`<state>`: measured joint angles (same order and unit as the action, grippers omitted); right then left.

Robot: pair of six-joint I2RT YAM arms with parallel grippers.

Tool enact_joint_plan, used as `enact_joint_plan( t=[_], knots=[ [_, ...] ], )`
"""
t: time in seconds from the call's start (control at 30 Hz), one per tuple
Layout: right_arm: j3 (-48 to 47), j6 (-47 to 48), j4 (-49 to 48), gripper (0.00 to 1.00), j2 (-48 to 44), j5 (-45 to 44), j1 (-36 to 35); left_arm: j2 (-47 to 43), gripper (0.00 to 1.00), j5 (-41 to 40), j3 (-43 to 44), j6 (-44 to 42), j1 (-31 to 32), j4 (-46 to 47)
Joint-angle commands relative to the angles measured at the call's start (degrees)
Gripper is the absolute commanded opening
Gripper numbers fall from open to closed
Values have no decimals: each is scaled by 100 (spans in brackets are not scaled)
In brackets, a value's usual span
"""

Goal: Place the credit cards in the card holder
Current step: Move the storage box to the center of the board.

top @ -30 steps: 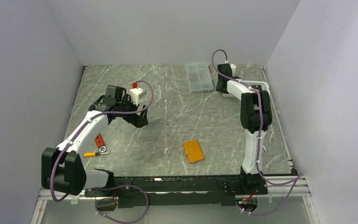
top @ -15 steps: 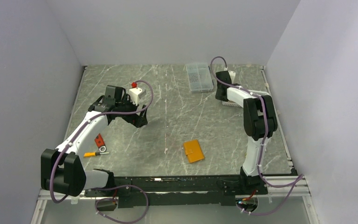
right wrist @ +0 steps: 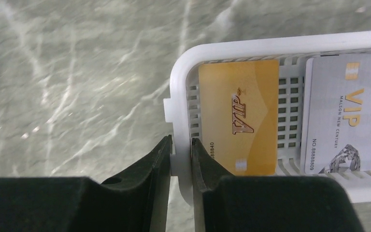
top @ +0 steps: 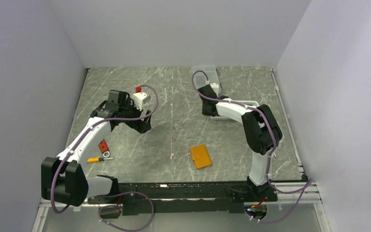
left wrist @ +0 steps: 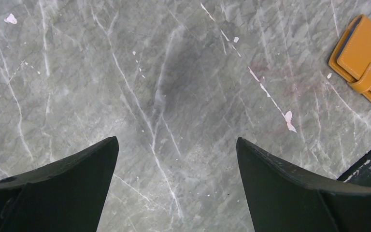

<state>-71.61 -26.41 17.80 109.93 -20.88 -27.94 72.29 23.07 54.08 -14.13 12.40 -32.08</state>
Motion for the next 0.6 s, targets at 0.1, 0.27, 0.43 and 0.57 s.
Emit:
enact_joint_plan(
  t=[0.1, 0.27, 0.43, 0.57],
  knots=[
    [-574, -576, 539, 8, 171, 185, -819, -213, 99, -70, -103, -101, -81, -7],
    [-1439, -901, 1001, 6, 733, 17, -1313, -250, 99, 48, -178, -166, -264, -5],
    [-2005, -1203, 1140, 8, 1066, -52, -1565, -256, 99, 189, -204, -285, -483, -99],
    [-2526, -1418, 1301, 8, 1415, -59, -1696, -307, 99, 301, -206, -385, -632, -200]
  ],
)
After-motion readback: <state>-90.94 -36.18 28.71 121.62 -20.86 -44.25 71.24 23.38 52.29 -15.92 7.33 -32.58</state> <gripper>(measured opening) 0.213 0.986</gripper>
